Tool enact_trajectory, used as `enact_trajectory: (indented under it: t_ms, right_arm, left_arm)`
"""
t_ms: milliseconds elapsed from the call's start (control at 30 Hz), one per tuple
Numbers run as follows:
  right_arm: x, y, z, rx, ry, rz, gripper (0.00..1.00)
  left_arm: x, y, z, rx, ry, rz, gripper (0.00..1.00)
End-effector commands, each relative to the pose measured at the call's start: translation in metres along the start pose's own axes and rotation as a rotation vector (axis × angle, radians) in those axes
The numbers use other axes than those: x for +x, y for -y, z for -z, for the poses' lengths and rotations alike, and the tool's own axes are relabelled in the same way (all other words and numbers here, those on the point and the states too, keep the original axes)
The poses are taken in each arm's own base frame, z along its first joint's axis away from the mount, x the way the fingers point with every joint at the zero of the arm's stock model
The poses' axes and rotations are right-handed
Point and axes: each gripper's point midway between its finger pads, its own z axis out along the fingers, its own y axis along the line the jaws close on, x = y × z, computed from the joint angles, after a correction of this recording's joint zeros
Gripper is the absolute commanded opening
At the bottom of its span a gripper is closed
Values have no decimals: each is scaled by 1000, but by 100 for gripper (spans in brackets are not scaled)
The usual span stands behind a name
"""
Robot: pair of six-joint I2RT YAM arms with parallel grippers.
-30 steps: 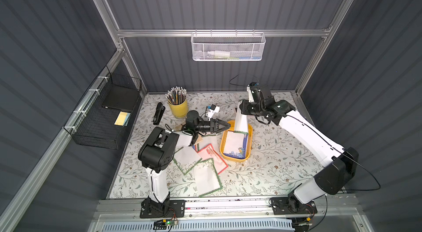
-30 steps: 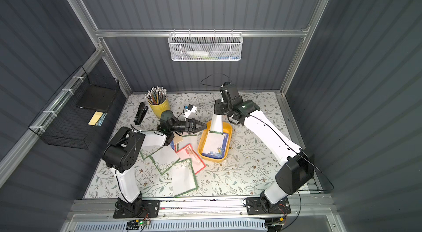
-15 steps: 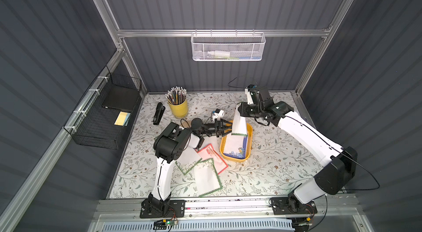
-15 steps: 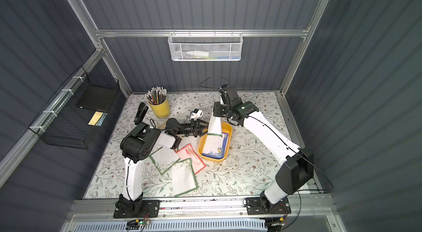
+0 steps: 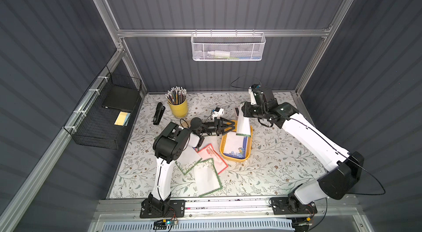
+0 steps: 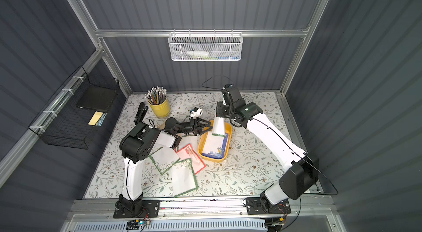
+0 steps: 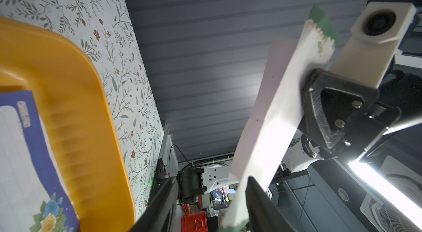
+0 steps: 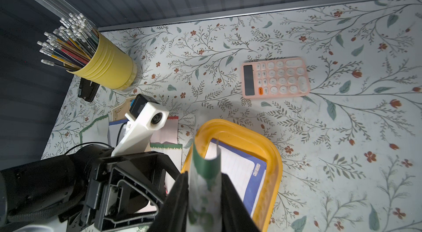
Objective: Take out the stationery paper from the storage box
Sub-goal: Pick up the stationery paper from the storage box.
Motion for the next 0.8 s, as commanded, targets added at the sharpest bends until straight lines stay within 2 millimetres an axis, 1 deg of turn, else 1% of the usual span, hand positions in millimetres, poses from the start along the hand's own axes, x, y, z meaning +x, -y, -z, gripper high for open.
enact_trajectory:
  t_ms: [0, 167, 267, 367, 433, 600, 767]
  right_arm:
    - [9, 10, 2, 33, -16, 10, 27]
    - [12, 8, -3, 20, -27, 9, 27]
    - [13, 7, -8, 16, -34, 7, 27]
    - [13, 1, -12, -13, -41, 3, 27]
    - [12, -4, -15, -38, -44, -2, 27]
    - [9, -8, -15, -52, -40, -3, 27]
    - [20, -4, -25, -39, -76, 2, 27]
  left_arm:
    - [17, 75, 4, 189, -30, -360, 51]
    - [16, 77, 2, 196, -29, -359, 51]
    - [17, 82, 2, 203, -29, -369, 51]
    - [19, 87, -3, 217, -33, -372, 51]
    - [22, 88, -9, 226, -47, -371, 51]
    - [26, 82, -16, 230, -58, -354, 51]
    - [27, 87, -22, 246, -70, -362, 50]
